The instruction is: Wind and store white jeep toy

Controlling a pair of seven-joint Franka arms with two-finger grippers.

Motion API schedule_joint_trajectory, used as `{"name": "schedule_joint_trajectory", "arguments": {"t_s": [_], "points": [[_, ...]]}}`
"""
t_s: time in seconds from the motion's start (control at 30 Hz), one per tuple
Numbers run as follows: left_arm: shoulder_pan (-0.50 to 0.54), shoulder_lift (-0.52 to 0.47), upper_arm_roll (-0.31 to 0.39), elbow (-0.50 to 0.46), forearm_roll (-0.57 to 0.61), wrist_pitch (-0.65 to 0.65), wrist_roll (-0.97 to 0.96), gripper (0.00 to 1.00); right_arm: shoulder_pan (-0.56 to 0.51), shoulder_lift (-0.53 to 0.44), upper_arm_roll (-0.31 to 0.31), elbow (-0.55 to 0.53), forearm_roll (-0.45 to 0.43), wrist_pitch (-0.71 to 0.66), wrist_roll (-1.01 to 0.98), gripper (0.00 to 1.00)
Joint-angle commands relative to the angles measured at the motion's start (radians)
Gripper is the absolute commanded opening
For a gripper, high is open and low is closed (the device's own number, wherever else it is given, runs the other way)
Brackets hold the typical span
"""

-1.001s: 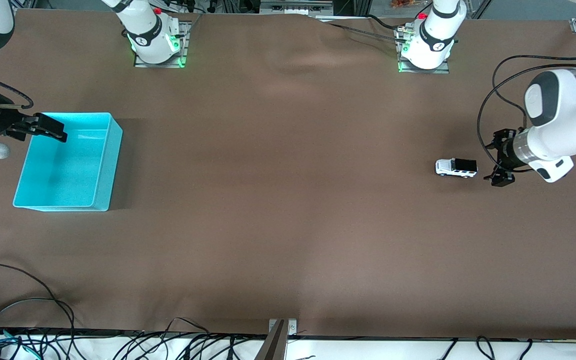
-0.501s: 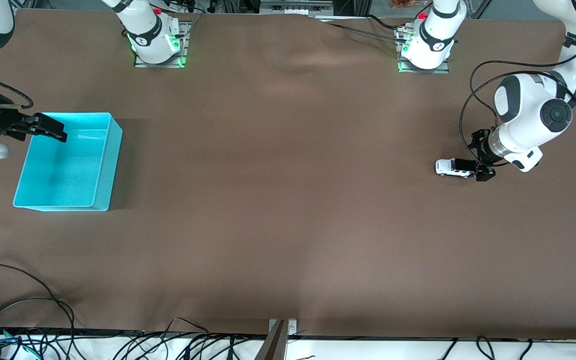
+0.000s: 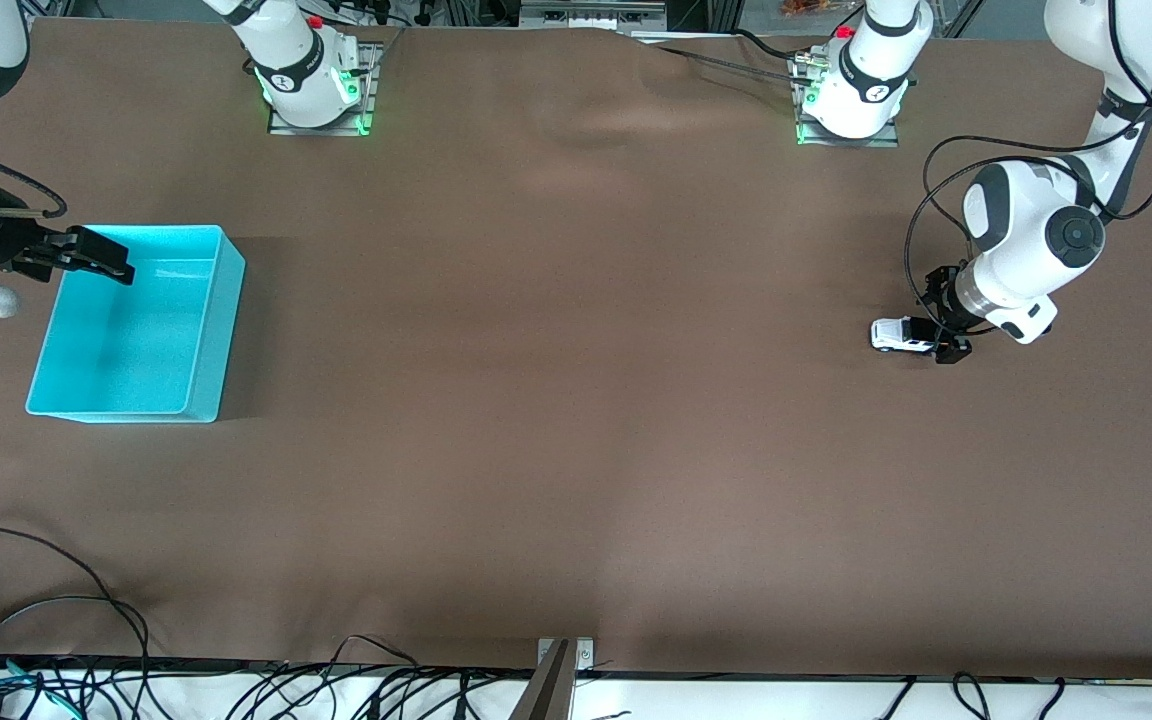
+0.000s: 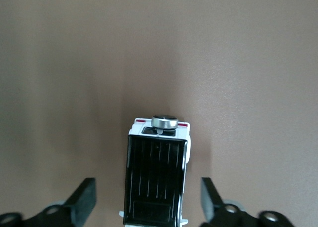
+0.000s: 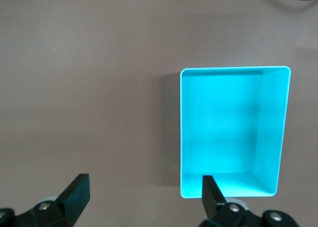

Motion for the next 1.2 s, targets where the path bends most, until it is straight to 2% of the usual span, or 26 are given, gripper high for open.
{"name": "schedule_joint_trajectory", "arguments": {"t_s": [0.0, 0.13, 0.27, 0.33, 0.53, 0.9, 1.17], "points": [[0.005, 0.005, -0.005, 0.004, 0.007, 0.007, -0.012, 0.75, -0.001, 0.010, -0.002, 0.023, 0.019, -0.003, 0.001, 1.00], [0.004, 0.005, -0.005, 0.007, 0.007, 0.007, -0.011, 0.46, -0.001, 0.010, -0.002, 0.023, 0.019, -0.003, 0.001, 1.00], [0.002, 0.002, -0.007, 0.018, 0.007, 0.003, -0.011, 0.14, -0.001, 0.010, -0.002, 0.023, 0.019, -0.003, 0.001, 1.00], [0.002, -0.007, -0.007, 0.018, 0.007, -0.002, -0.011, 0.04, -0.001, 0.010, -0.002, 0.023, 0.019, -0.003, 0.001, 1.00], [-0.008, -0.041, -0.019, 0.019, 0.004, -0.006, -0.032, 0.04, -0.001, 0.010, -0.002, 0.023, 0.019, -0.003, 0.001, 1.00], [-0.007, -0.027, -0.154, 0.008, 0.006, -0.005, -0.206, 0.04, -0.001, 0.010, -0.002, 0.023, 0.019, -0.003, 0.002, 1.00], [-0.008, 0.010, -0.179, 0.004, 0.006, 0.006, -0.210, 0.03, -0.001, 0.010, -0.002, 0.024, 0.020, -0.003, 0.001, 1.00]]}}
